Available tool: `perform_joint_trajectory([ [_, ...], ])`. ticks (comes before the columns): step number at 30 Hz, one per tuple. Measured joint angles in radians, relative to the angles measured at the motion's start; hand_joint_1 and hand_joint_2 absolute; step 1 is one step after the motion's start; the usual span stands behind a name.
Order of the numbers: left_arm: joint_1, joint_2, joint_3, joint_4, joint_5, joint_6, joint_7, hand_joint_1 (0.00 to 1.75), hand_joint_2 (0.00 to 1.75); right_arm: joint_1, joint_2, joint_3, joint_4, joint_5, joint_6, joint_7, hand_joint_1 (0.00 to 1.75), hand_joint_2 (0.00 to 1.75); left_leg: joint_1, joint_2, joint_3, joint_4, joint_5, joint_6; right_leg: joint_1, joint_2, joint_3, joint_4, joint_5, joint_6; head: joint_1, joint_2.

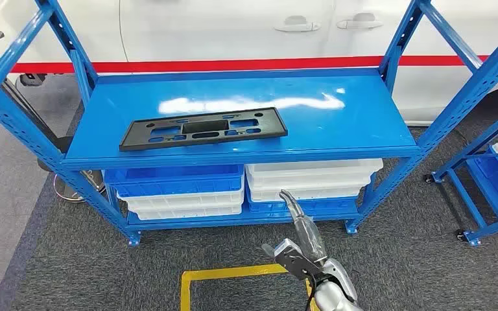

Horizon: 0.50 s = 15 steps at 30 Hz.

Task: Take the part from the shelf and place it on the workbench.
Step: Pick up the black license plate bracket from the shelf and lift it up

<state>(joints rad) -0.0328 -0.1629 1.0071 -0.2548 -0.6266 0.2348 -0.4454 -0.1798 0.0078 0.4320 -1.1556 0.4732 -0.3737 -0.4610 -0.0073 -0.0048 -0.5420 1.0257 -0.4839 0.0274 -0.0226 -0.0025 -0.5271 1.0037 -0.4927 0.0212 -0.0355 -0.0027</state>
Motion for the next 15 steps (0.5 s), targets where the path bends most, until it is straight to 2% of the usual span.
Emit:
perform_joint_trajectory([
  [1,-0.001,0.0,0.004,0.001,-0.002,-0.002,-0.001,0.0,0.0,-0.003,-0.008,0.012,-0.011,0.004,0.005,0.003,0.0,0.0,-0.001,-0.001,-0.001,0.0,0.0,0.001,-0.001,0.0,0.0,-0.001,0.001,0.001,0.0,0.0],
  [3,-0.004,-0.002,0.015,0.004,-0.009,-0.008,-0.006,0.0,0.0,-0.015,-0.03,0.047,-0.042,0.01,0.02,0.012,0.0,0.87,0.003,-0.001,0.001,-0.007,0.006,0.009,0.0,-0.001,0.0,0.0,0.0,0.007,0.0,0.0],
  [5,-0.009,-0.006,0.029,0.007,-0.015,-0.015,-0.011,0.0,0.0,-0.03,-0.05,0.088,-0.073,0.013,0.043,0.027,0.0,1.75,0.009,0.0,0.005,-0.019,0.015,0.019,0.0,-0.001,-0.019,0.04,-0.028,0.009,0.0,0.0],
  [6,-0.011,-0.008,0.034,0.008,-0.017,-0.018,-0.013,0.0,0.0,-0.034,-0.054,0.103,-0.084,0.013,0.052,0.034,0.0,1.75,0.011,0.001,0.005,-0.023,0.018,0.022,-0.001,0.0,-0.043,0.091,-0.056,0.008,0.0,0.0],
  [8,-0.013,-0.009,0.045,0.01,-0.019,-0.02,-0.015,0.0,0.0,-0.037,-0.056,0.125,-0.102,0.021,0.053,0.046,0.0,1.75,0.011,0.001,0.003,-0.023,0.019,0.024,-0.001,0.001,-0.115,0.23,-0.115,0.008,0.0,0.0],
  [9,-0.013,-0.009,0.049,0.01,-0.019,-0.02,-0.015,0.0,0.0,-0.037,-0.056,0.134,-0.109,0.029,0.046,0.05,0.0,1.75,0.01,0.0,0.003,-0.023,0.019,0.024,-0.002,0.001,-0.144,0.279,-0.124,0.009,0.0,0.0],
  [10,-0.013,-0.01,0.054,0.011,-0.019,-0.02,-0.015,0.0,0.0,-0.037,-0.056,0.142,-0.117,0.047,0.028,0.052,0.0,1.75,0.01,0.0,0.004,-0.022,0.018,0.022,-0.002,0.001,-0.156,0.294,-0.113,0.009,0.0,0.0],
  [11,-0.013,-0.01,0.058,0.012,-0.019,-0.02,-0.015,0.0,0.0,-0.037,-0.056,0.149,-0.125,0.079,-0.003,0.055,0.0,1.75,0.011,-0.002,0.006,-0.021,0.016,0.02,-0.003,0.0,-0.149,0.267,-0.082,0.008,0.0,0.0],
  [13,-0.013,-0.013,0.066,0.013,-0.019,-0.02,-0.014,0.0,0.0,-0.039,-0.058,0.166,-0.146,0.189,-0.101,0.067,0.0,1.75,0.011,-0.005,0.01,-0.016,0.009,0.011,-0.003,0.0,-0.096,0.139,-0.002,0.002,0.0,0.0],
  [14,-0.014,-0.014,0.069,0.014,-0.021,-0.02,-0.014,0.0,0.0,-0.041,-0.059,0.175,-0.156,0.258,-0.155,0.077,0.0,1.75,0.009,-0.006,0.01,-0.012,0.004,0.005,-0.001,0.0,-0.071,0.079,0.02,-0.002,0.0,0.0],
  [15,-0.014,-0.015,0.071,0.014,-0.024,-0.019,-0.014,0.0,0.0,-0.042,-0.06,0.185,-0.167,0.329,-0.204,0.087,0.0,1.75,0.008,-0.006,0.008,-0.009,0.002,-0.001,0.001,0.0,-0.057,0.043,0.028,-0.005,0.0,0.0],
])
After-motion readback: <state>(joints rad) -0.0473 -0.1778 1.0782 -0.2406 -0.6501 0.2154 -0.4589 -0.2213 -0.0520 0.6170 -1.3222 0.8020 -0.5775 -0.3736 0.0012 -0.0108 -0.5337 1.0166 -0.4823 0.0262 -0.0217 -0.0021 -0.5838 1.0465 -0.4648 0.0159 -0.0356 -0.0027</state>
